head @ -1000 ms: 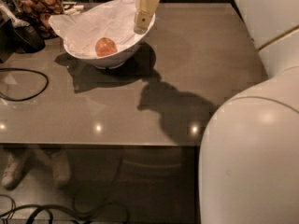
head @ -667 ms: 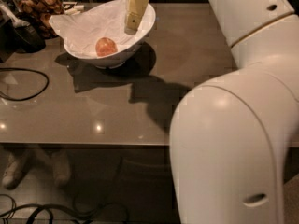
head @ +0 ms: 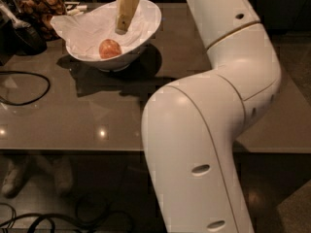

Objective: Pick apple from white bowl

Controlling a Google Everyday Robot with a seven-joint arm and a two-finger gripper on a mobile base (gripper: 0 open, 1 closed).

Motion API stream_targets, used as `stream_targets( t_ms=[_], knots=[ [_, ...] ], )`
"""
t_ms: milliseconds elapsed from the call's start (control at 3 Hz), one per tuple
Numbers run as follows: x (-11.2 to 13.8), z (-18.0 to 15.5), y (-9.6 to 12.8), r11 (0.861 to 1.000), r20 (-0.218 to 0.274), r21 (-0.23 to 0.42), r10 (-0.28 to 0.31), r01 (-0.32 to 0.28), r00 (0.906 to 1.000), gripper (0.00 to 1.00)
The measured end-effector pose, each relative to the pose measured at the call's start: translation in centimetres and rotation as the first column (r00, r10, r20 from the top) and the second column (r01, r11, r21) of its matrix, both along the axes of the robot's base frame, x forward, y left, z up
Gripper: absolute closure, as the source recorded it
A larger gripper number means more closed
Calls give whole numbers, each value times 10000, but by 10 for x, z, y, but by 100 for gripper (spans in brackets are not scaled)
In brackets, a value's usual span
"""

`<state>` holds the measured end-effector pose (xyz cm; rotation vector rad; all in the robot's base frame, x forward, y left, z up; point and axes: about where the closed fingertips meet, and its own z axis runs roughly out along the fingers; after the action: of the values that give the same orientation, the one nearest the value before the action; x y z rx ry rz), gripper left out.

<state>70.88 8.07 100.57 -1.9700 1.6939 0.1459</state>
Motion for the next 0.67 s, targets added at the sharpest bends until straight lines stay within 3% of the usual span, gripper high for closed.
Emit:
stream_targets(
  t_ms=[667],
  knots=[
    [14,-14,15,9996,-230,277,-74,80,9997,12]
  ],
)
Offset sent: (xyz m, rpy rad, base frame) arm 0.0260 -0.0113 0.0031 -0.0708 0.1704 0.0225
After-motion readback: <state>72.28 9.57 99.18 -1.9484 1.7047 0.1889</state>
